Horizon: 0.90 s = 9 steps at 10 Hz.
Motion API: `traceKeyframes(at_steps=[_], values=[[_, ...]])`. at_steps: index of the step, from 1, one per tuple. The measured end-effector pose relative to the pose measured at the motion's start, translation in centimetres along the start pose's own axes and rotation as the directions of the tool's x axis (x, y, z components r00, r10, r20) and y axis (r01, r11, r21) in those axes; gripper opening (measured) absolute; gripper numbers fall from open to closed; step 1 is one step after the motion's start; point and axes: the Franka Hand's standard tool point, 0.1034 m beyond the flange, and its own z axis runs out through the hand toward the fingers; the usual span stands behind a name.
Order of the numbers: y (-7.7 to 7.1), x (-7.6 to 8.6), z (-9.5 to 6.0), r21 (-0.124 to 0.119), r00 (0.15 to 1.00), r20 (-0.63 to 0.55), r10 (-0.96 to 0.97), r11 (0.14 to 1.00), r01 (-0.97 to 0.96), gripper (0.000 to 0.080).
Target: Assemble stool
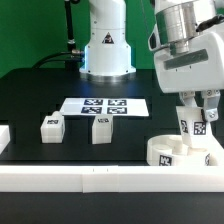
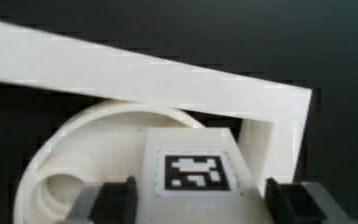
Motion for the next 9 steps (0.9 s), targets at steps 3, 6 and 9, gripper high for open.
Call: traceKeyframes(at_steps=[3,6,9], values=[[0.3,-0.3,0.2,-0.002,0.953,0.014,0.301,0.954,-0.301,0.0343],[0.4,-0.3,0.2,-0.002,0.951,0.019,0.31,0.951,-0.31,0.0563],[-1.0,-1.0,-2.8,-0.002,0.998,0.053,0.021,1.0,-0.021,0.0645]])
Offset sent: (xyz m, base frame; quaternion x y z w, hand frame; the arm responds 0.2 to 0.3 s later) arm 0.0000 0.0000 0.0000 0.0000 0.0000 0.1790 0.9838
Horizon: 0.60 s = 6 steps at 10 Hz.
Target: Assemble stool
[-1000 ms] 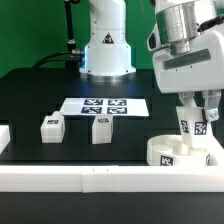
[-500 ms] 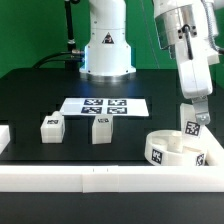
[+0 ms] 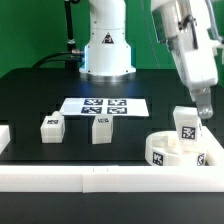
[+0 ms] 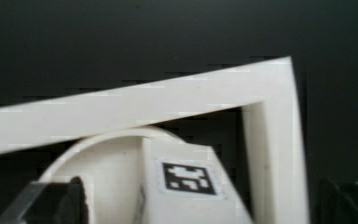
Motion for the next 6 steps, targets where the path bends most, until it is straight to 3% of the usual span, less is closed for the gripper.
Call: traceKeyframes(at_steps=[1,3,5,6], values=[[-0.35,-0.25,-0.55,0.005,0.991,0.005,-0.132,0.991,0.132,0.0645],[-0.13,-0.11,-0.24,0.0,0.961,0.004,-0.277,0.961,0.277,0.0649],[-0.14,-0.04,-0.2,-0.005,0.869,0.0,-0.496,0.869,0.496,0.0648],[0.12,-0.31,0.01,-0.037,0.769,0.009,-0.639,0.768,0.639,0.0648]])
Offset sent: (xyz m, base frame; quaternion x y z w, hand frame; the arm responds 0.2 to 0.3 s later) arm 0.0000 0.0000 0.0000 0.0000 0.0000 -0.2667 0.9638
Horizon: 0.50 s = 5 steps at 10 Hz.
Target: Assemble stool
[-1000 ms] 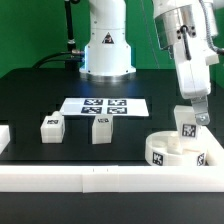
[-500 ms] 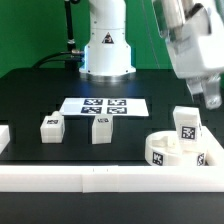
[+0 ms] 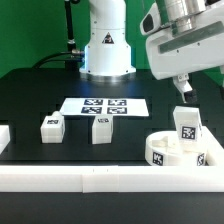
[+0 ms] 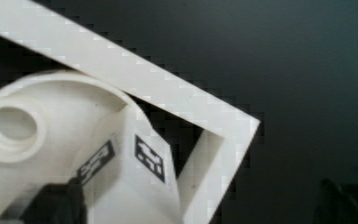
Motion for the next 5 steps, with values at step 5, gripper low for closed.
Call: traceKeyframes(at_steps=[5], values=[[-0.81,0.36,-0.54,-0.07,0.769,0.063,-0.636,0.766,0.639,0.0648]])
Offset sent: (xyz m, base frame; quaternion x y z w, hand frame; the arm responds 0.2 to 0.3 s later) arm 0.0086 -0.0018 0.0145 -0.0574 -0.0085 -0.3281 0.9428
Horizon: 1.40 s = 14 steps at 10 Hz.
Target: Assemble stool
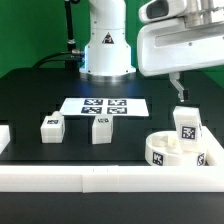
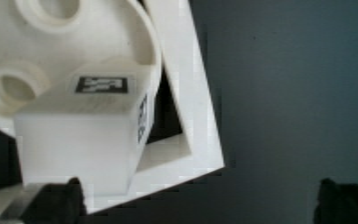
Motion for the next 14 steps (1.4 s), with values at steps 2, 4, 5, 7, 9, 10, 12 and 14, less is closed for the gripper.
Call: traceKeyframes(at_steps=[2,4,5,7,9,10,12,14], values=[[0.2,0.1,0.0,-0.007,0.98,0.001,-0.198,0.98,0.198,0.0648],[0.8,-0.2,0.2,-0.022,0.874,0.038,-0.484,0.874,0.485,0.0648],[0.9,-0.2,0.4,-0.032,0.803,0.051,-0.594,0.803,0.596,0.0648],[1.5,0.0,0.7,-0.017,0.667,0.085,-0.74,0.669,0.744,0.0648],[1.8,0.1,0.8,-0.015,0.543,0.096,-0.834,0.544,0.839,0.0648],[1.9,0.0,0.8,-0.016,0.565,0.097,-0.819,0.566,0.824,0.0648],[2.4,-0.2,1.3,-0.008,0.549,0.119,-0.827,0.552,0.834,0.0648],[2.2,-1.0,1.3,0.031,0.524,0.24,-0.818,0.546,0.837,0.0648]])
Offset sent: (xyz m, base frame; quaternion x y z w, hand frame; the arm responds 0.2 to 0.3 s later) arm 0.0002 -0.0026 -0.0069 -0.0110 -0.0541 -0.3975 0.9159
